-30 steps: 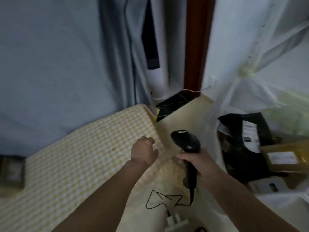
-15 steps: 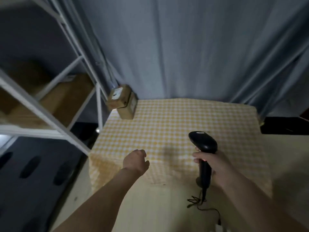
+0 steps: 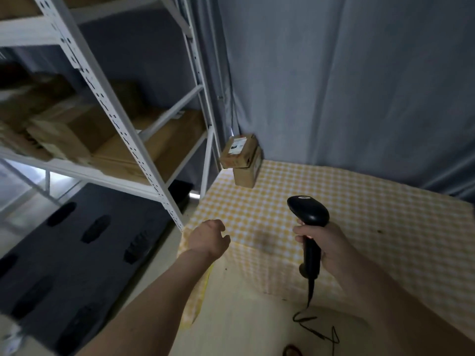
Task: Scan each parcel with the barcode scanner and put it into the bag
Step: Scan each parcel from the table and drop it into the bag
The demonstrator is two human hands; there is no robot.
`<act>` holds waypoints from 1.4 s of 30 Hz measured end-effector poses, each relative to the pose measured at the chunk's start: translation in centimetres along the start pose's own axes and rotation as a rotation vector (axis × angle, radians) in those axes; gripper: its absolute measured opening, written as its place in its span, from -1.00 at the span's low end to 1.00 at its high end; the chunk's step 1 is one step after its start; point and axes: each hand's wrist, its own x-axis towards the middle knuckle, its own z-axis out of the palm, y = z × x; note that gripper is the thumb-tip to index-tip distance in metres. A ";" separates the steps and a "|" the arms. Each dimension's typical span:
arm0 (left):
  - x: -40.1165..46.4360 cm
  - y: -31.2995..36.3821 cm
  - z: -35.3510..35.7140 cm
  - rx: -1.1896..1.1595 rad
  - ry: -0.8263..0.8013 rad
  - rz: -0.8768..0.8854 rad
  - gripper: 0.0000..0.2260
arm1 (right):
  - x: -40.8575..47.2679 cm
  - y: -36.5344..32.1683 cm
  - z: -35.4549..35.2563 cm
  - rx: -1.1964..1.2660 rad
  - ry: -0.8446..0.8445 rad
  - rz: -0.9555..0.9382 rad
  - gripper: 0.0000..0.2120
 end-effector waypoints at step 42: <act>57.3 -1.7 -2.3 -0.444 -0.339 -0.221 -0.30 | 44.2 -14.3 21.3 -0.057 0.154 0.194 -0.86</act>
